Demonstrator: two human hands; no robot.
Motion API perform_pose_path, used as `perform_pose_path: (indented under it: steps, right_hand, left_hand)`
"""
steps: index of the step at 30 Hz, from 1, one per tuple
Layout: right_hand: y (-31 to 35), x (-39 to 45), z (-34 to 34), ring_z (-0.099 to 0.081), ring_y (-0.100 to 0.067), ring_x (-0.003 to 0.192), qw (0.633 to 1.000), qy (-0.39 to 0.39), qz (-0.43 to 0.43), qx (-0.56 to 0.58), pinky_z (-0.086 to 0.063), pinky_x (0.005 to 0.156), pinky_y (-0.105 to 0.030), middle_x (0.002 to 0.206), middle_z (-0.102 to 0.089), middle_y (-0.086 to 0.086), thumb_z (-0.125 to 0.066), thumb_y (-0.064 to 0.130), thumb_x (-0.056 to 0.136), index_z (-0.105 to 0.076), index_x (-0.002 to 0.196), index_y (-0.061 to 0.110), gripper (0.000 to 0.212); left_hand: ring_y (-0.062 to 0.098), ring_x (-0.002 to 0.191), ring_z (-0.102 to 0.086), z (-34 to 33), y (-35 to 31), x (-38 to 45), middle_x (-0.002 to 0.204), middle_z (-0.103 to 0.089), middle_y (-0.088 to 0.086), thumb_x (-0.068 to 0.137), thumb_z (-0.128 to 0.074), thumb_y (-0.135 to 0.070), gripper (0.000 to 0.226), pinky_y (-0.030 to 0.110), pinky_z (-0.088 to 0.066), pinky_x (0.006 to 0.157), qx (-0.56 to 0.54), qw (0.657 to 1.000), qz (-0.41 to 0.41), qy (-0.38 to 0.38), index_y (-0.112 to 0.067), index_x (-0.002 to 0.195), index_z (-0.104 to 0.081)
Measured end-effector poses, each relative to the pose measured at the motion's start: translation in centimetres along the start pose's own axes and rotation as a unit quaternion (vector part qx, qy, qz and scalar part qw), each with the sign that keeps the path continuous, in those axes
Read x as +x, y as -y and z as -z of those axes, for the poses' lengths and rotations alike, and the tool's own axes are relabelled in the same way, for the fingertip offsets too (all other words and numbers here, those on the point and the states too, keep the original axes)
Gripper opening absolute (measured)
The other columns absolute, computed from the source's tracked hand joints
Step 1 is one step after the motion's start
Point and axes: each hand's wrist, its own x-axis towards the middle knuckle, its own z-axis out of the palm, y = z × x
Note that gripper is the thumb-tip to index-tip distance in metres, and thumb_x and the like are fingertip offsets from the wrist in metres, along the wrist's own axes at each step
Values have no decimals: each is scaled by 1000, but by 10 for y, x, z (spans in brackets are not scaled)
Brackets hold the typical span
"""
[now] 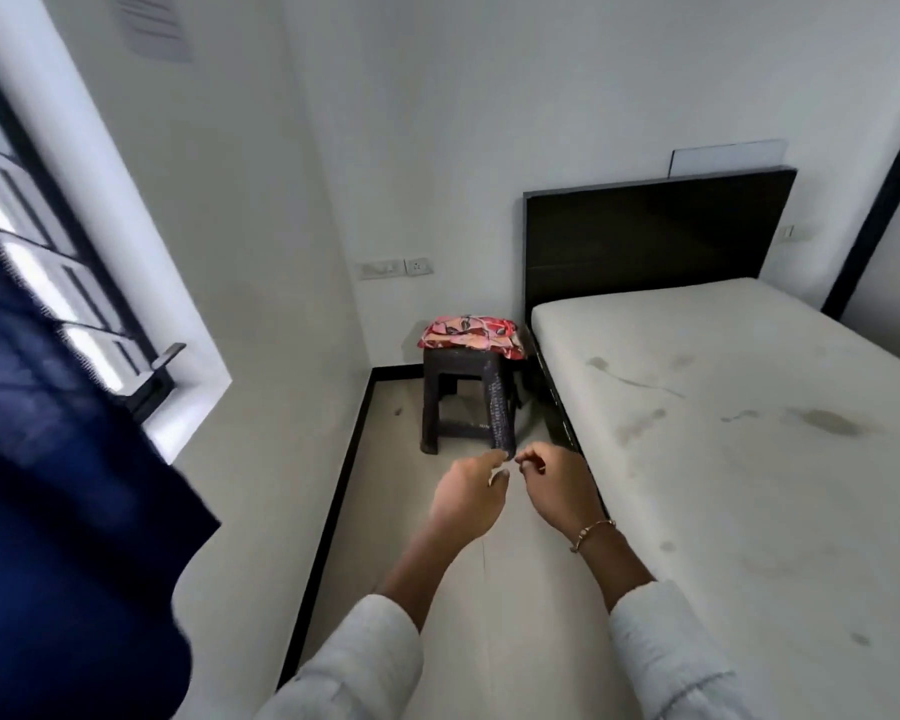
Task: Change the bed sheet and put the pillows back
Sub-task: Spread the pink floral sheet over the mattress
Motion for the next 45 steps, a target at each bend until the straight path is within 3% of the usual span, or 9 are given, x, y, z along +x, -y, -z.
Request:
perform_pose_path:
  steps: [6, 11, 24, 30, 34, 37, 40, 42, 45]
  right_hand:
    - [15, 144, -47, -62, -23, 88, 1000, 19, -24, -3, -38, 61, -17, 95, -70, -8, -54, 8, 89, -68, 93, 8, 14]
    - [27, 276, -112, -64, -25, 89, 1000, 24, -9, -14, -46, 73, -27, 93, -71, -9, -56, 9, 87, -69, 93, 8, 14]
    - [6, 585, -220, -65, -26, 89, 991, 26, -127, 16, -45, 70, -25, 93, -70, -12, -56, 6, 86, -67, 92, 3, 12]
    - [-54, 728, -277, -56, -16, 84, 971, 43, -214, 99, -40, 71, -21, 90, -64, -4, -53, 8, 90, -65, 96, 4, 14]
    - [-111, 810, -329, -64, -24, 79, 890, 40, -386, 238, -53, 73, -36, 84, -68, -13, -51, 14, 89, -62, 73, 11, 19]
    - [-144, 841, -358, -60, -16, 48, 756, 18, -522, 394, -49, 47, -23, 68, -63, -12, -54, 16, 92, -61, 72, 4, 24]
    - [-185, 859, -385, -62, -30, 70, 617, -17, -591, 519, -51, 67, -36, 87, -64, -20, -55, 40, 90, -64, 91, -1, 42]
    - [-205, 865, -398, -61, -38, 82, 601, -29, -584, 545, -49, 80, -47, 90, -64, -25, -51, 58, 82, -66, 84, -5, 65]
    - [-227, 876, -414, -61, -42, 90, 563, -57, -593, 573, -47, 88, -54, 89, -66, -27, -67, 73, 51, -66, 88, -7, 87]
  left_hand:
    - [24, 107, -59, 25, 44, 139, 116, -65, 6, 94, -47, -17, 27, 32, -49, 88, -21, 1000, 15, 9, -15, 117, -61]
    - [31, 90, -62, 43, 97, 281, 97, -68, 10, 91, -46, -18, 21, 36, -48, 72, -14, 1000, 12, 4, -12, 101, -63]
    - [36, 100, -59, 55, 183, 598, 114, -62, 16, 87, -47, -8, 49, 41, -49, 79, 31, 986, -49, 157, -10, 136, -37]
    - [28, 98, -60, 17, 225, 755, 111, -64, 11, 90, -46, -12, 33, 37, -50, 84, 10, 985, -3, 171, -10, 122, -53]
    - [25, 95, -60, -32, 262, 851, 107, -67, 11, 88, -41, -27, 36, 30, -47, 81, -81, 964, 174, 186, -5, 105, -64]
    - [28, 89, -66, -77, 299, 897, 101, -70, 14, 82, -54, -33, 32, 40, -53, 86, -193, 884, 376, 200, -5, 93, -66]
    - [33, 86, -66, -106, 319, 921, 99, -68, 21, 78, -60, -38, 39, 43, -56, 77, -312, 791, 500, 164, -4, 95, -66]
    - [33, 83, -62, -103, 311, 929, 99, -66, 23, 88, -56, -36, 41, 33, -52, 67, -400, 715, 557, 134, 1, 104, -62]
    - [30, 74, -59, -117, 318, 946, 77, -67, 18, 94, -47, -43, 46, 29, -51, 58, -481, 653, 571, 131, 0, 104, -61]
